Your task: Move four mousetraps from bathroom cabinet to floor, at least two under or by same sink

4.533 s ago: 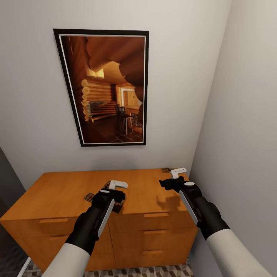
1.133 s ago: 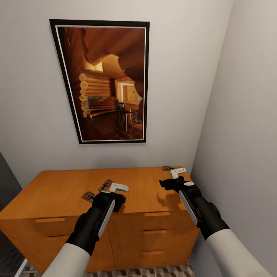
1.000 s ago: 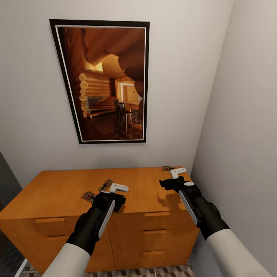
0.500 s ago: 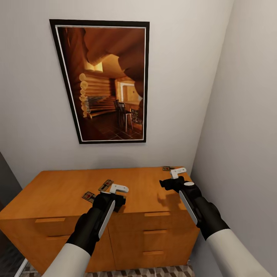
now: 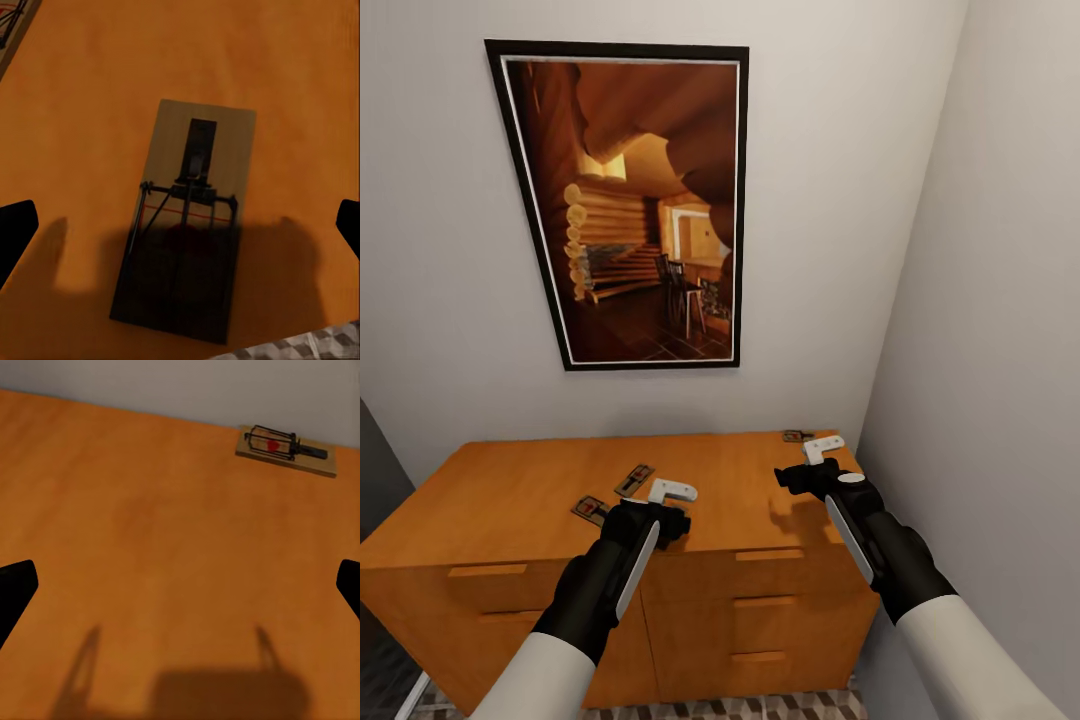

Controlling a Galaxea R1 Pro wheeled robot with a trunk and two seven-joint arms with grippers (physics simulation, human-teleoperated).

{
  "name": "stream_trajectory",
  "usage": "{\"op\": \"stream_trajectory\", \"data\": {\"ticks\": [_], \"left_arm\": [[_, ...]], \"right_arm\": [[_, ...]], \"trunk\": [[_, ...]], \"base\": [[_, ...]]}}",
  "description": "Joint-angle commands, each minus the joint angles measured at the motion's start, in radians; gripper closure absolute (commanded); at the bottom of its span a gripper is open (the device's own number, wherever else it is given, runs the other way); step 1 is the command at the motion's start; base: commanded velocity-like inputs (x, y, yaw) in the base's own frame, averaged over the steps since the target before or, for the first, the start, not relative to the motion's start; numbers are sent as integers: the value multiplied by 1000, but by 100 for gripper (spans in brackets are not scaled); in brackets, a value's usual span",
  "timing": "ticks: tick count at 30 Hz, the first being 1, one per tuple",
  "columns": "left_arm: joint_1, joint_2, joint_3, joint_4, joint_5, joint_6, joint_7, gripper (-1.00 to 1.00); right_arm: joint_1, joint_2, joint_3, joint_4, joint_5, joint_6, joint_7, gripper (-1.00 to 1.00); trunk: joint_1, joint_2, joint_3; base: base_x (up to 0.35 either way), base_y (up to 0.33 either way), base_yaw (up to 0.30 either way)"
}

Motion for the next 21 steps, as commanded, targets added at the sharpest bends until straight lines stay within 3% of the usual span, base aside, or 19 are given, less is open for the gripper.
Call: {"op": "stream_trajectory", "data": {"ticks": [1, 7, 21], "left_arm": [[-1, 0, -1, -1, -7, 4, -9, -100], [-1, 0, -1, -1, -9, 3, -37, -100], [-1, 0, 0, -2, -9, 5, -43, -100]], "right_arm": [[-1, -1, 2, -1, -5, 5, -1, -100], [-1, -1, 2, -1, -5, 5, -1, -100], [-1, -1, 2, -2, -5, 5, -1, -100]], "trunk": [[4, -9, -5], [27, -51, -24], [27, -51, -24]], "base": [[0, 0, 0], [0, 0, 0], [0, 0, 0]]}}
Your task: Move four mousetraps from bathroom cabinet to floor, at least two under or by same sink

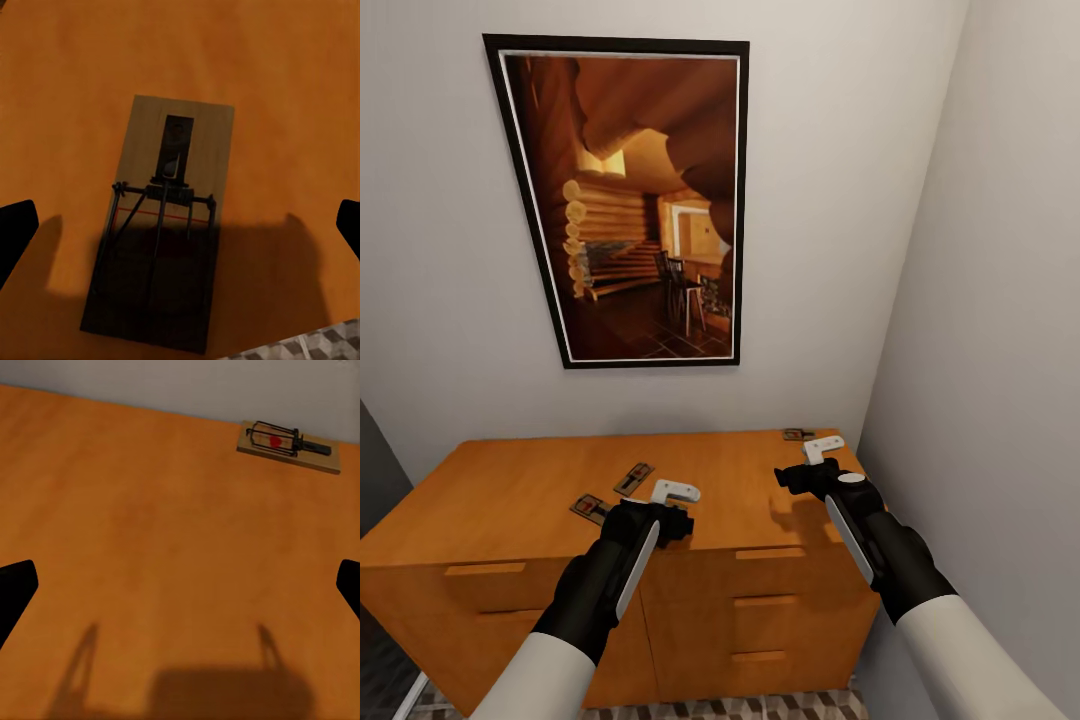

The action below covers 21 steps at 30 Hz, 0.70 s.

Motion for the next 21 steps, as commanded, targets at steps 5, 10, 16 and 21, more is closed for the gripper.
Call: {"op": "stream_trajectory", "data": {"ticks": [5, 10, 16, 21], "left_arm": [[-1, 0, -1, -1, -7, 5, 0, -100], [-1, 0, -1, -1, -7, 4, 2, -100], [-1, 0, 0, -2, -8, 3, 3, -100], [-1, 0, 1, -2, -8, 3, 3, -100]], "right_arm": [[-1, -1, 2, -1, -5, 5, -1, -100], [-1, -1, 2, 0, -5, 5, -1, -100], [-1, -1, 2, -1, -4, 5, -1, -100], [-1, -1, 2, -1, -4, 5, -1, -100]], "trunk": [[0, -1, -2], [0, -1, -2], [0, -1, -2], [8, -15, -8]], "base": [[0, 0, 0], [0, 0, 0], [0, 0, 0], [0, 0, 0]]}}
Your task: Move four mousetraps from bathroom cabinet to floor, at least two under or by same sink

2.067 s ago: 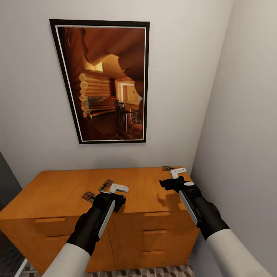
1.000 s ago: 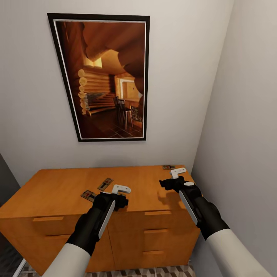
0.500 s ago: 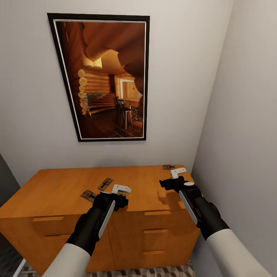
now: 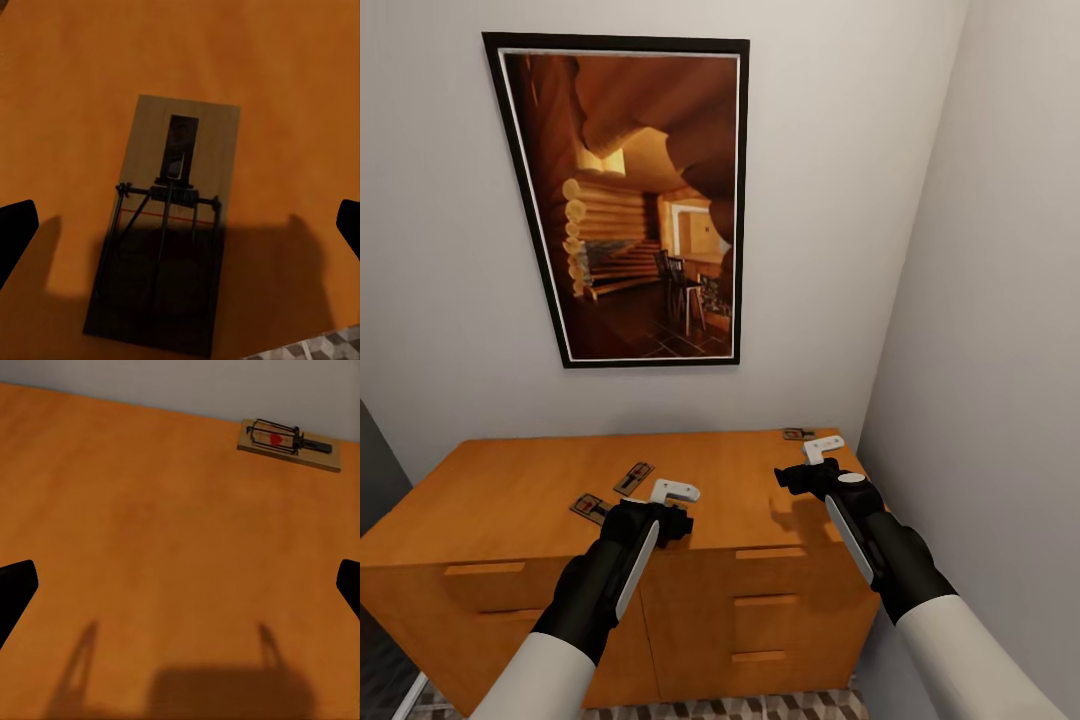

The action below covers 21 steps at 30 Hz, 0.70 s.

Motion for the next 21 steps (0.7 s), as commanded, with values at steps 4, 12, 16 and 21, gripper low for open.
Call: {"op": "stream_trajectory", "data": {"ticks": [4, 12, 16, 21], "left_arm": [[-1, 0, -1, -1, -7, 4, -1, -100], [-1, 0, -1, -1, -7, 4, -1, -100], [-1, 0, -1, -1, -7, 4, -1, -100], [-1, 0, -1, -1, -7, 4, -1, -100]], "right_arm": [[-1, -1, 2, -1, -5, 5, -1, -100], [-1, -1, 2, -1, -6, 5, -1, -100], [-1, -1, 2, -1, -6, 5, -1, -100], [-1, -1, 2, -1, -6, 5, -1, -100]], "trunk": [[16, -29, -14], [46, -85, -39], [62, -113, -52], [77, -141, -64]], "base": [[0, 0, 0], [0, 0, 0], [0, 0, 0], [0, 0, 0]]}}
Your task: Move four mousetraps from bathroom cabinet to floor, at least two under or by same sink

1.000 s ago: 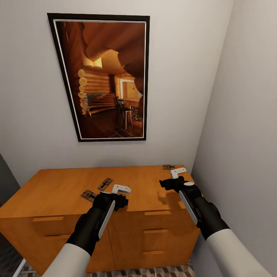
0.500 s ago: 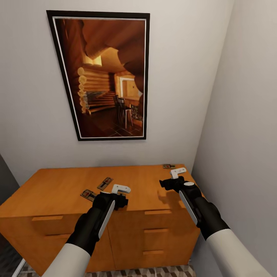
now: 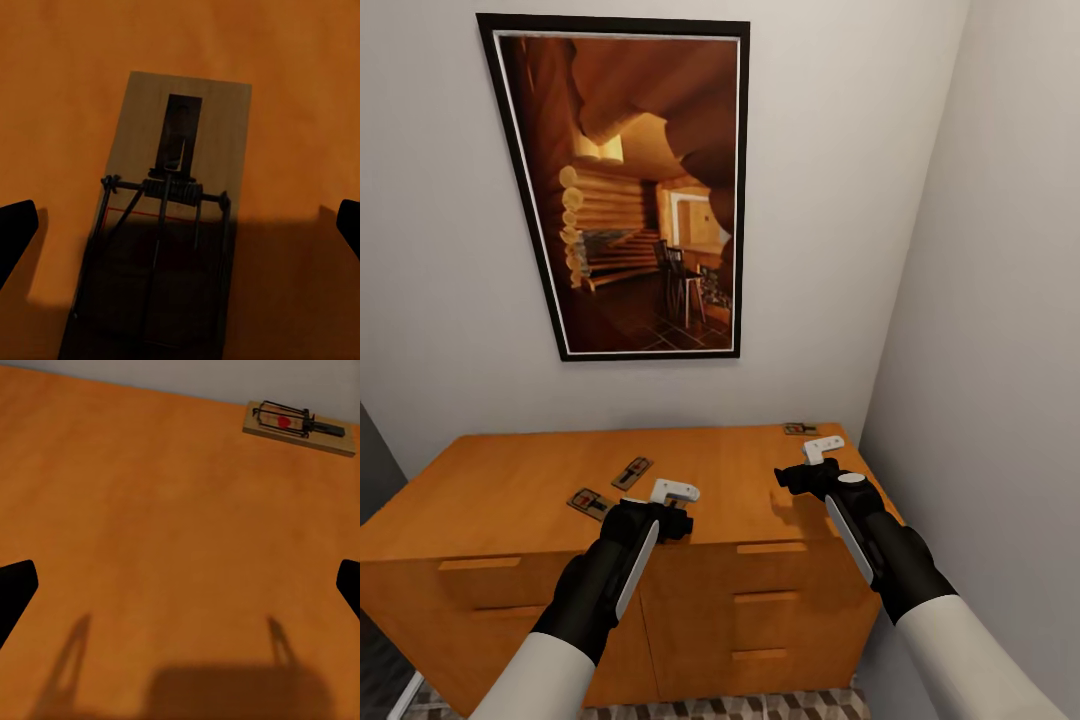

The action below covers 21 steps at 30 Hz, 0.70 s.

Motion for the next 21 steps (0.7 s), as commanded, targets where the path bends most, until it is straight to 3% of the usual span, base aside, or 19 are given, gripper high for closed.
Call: {"op": "stream_trajectory", "data": {"ticks": [1, 21], "left_arm": [[-1, 0, -1, -1, -7, 5, -1, -100], [-1, 0, -1, -1, -7, 6, -1, -100]], "right_arm": [[-1, -1, 2, -1, -5, 5, -1, -100], [-1, -1, 1, -1, -8, 4, -2, -100]], "trunk": [[0, -1, -1], [0, -1, -1]], "base": [[0, 0, 0], [0, 0, 0]]}}
